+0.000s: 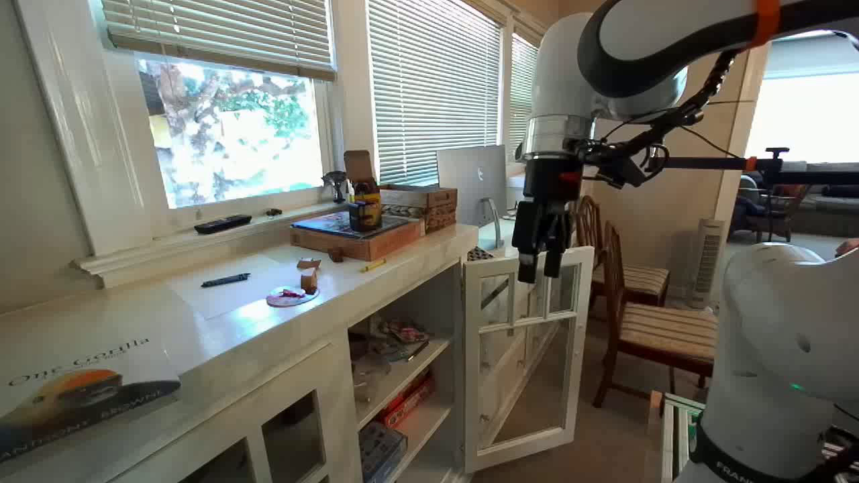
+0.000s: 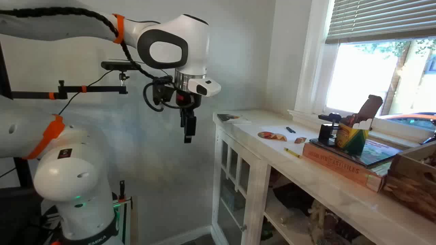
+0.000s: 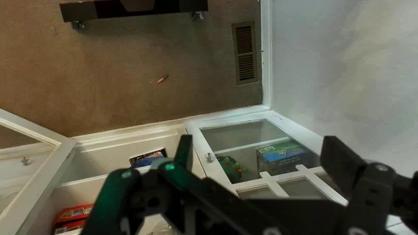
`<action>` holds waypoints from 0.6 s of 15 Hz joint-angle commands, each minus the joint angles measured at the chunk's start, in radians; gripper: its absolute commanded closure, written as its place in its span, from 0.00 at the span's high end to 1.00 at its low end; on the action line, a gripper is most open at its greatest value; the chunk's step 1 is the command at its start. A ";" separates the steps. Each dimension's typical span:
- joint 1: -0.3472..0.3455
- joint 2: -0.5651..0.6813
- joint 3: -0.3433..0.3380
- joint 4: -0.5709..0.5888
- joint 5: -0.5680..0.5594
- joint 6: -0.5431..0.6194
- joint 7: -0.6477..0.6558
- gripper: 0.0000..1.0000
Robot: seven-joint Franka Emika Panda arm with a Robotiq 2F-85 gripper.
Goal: Put the yellow crayon into the cupboard
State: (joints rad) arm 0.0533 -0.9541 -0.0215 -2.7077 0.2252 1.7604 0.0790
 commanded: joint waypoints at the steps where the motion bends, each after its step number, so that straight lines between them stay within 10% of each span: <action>1: -0.017 0.001 0.012 0.003 0.010 -0.005 -0.011 1.00; 9: -0.079 0.031 0.058 0.015 -0.058 -0.017 0.075 1.00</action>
State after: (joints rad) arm 0.0486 -0.9532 -0.0171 -2.7074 0.2207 1.7604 0.0842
